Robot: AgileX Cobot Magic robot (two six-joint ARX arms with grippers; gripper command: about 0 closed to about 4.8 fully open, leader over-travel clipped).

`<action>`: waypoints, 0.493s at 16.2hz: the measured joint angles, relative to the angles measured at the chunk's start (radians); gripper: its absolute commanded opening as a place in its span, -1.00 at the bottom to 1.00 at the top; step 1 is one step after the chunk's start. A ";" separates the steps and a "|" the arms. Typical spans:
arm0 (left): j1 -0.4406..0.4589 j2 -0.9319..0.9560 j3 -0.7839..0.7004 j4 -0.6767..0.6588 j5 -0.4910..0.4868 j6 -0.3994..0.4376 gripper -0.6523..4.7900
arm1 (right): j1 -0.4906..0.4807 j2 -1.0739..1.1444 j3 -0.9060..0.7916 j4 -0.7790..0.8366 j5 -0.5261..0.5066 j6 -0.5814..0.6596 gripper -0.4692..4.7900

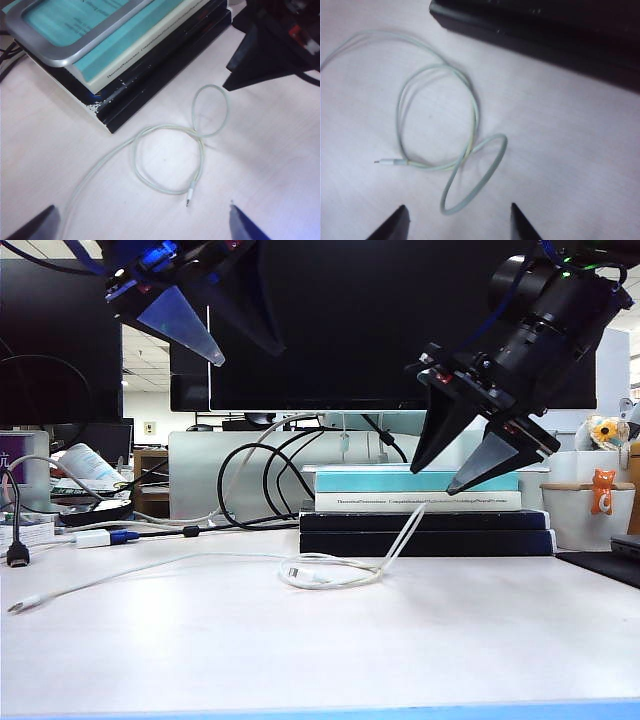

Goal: Unfold the white charging cable into a straight cable.

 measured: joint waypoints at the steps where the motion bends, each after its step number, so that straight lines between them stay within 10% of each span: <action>1: 0.000 0.000 0.000 0.001 0.000 0.000 1.00 | 0.000 0.008 0.000 0.002 0.000 0.007 0.17; 8: 0.000 0.000 0.000 0.006 0.000 0.000 1.00 | 0.000 0.083 0.000 0.019 -0.026 0.047 0.09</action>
